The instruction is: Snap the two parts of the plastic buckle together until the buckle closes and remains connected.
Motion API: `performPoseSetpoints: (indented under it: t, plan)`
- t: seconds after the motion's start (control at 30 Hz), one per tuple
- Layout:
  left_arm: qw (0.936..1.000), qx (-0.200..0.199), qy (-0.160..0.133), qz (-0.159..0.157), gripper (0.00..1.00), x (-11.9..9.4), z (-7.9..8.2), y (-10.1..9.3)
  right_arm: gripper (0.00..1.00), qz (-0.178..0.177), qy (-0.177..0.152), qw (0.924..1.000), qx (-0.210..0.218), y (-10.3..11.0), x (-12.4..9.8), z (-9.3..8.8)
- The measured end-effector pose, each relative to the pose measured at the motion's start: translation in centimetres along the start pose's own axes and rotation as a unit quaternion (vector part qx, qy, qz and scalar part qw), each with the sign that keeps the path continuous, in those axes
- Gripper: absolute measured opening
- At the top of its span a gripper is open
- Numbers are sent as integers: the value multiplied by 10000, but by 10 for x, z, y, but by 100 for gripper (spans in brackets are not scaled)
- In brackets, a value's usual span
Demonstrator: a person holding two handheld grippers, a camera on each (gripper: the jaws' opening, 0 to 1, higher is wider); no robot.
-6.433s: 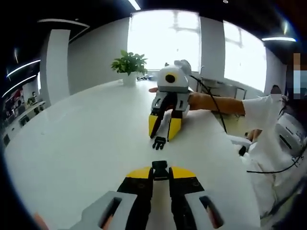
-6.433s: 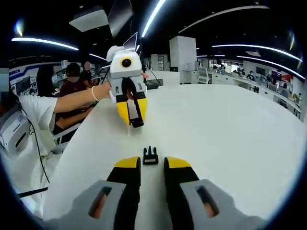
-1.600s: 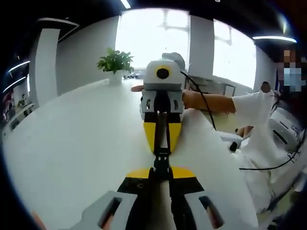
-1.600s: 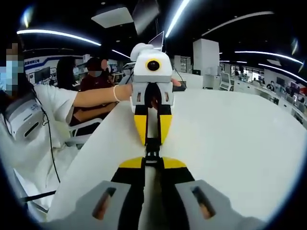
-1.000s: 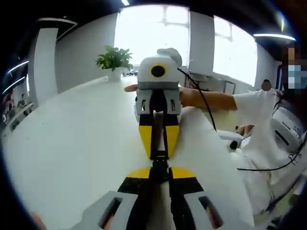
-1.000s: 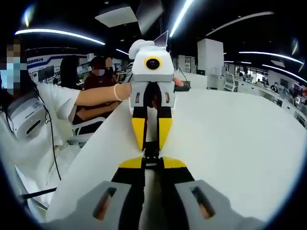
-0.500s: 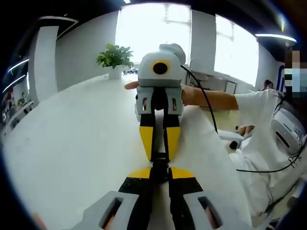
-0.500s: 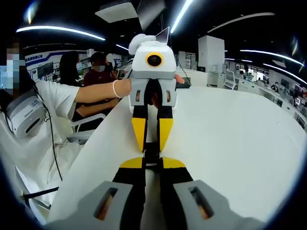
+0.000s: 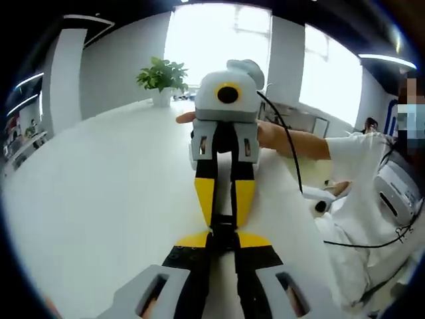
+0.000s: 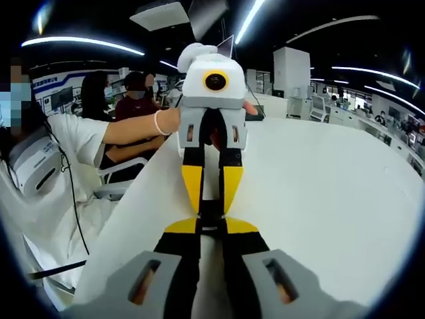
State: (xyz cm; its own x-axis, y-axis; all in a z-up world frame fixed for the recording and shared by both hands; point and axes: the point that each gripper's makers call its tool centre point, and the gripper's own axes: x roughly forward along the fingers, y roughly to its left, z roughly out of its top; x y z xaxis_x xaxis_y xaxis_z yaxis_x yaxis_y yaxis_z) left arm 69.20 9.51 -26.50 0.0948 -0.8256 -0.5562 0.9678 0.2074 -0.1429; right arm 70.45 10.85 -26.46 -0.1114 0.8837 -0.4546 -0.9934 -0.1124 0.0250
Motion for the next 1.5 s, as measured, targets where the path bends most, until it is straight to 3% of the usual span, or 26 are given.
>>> performPoseSetpoints:
  t: [0.2,0.53,0.77,0.97,1.07,1.23,1.5]
  plan:
    - [9995,-171,-263,-70,14,-1,0,-4,12,-29,-79,10000,-4,1,-7,1]
    - [9995,-123,-277,38,19,-5,-1,-6,21,-203,-85,9998,-14,2,-19,0]
    - [9979,-129,-609,176,25,-16,4,-6,23,-228,-137,9996,39,8,-18,0]
    - [9965,-80,-791,247,25,-24,8,-7,20,-250,-114,9996,-39,9,-16,1]
    - [9958,-41,-882,230,25,-28,9,-12,13,-222,2,9994,-268,12,-15,1]
    - [9941,1,-1046,285,24,-38,11,-20,12,-183,64,9994,-304,11,-10,3]
    - [9907,-75,-1277,455,24,-52,14,-13,12,-42,-16,9994,-330,8,-5,6]
